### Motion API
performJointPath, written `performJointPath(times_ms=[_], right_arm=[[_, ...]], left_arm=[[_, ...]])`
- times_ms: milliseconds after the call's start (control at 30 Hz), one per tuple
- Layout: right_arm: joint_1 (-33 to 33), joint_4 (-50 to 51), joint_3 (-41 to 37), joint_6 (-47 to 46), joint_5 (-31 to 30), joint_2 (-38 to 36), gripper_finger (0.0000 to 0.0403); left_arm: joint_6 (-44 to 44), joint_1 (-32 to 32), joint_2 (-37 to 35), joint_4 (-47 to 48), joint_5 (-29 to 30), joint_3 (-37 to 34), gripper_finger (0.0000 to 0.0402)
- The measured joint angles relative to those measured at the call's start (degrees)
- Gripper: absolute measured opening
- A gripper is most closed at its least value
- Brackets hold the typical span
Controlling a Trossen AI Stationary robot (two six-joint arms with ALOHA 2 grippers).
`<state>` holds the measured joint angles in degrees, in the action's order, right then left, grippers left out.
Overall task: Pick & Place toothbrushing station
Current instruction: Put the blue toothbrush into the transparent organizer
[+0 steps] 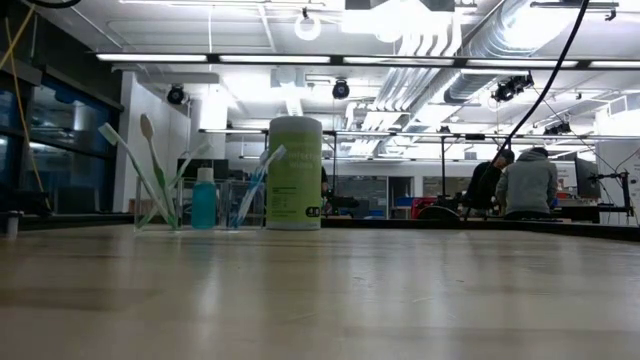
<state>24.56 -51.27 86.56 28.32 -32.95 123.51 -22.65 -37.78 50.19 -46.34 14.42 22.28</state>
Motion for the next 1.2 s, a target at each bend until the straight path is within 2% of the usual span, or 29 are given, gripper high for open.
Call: performJointPath(times_ms=[600,1200], right_arm=[[-1.4,0.9,0.0,-1.3,1.6,0.0,0.0014],[-0.4,0.0,0.0,1.9,-1.8,0.0,0.0014]], left_arm=[[0.2,0.5,0.0,-0.5,-1.2,0.0,0.0135],[0.3,0.5,0.0,-0.3,-0.7,0.0,0.0102]])
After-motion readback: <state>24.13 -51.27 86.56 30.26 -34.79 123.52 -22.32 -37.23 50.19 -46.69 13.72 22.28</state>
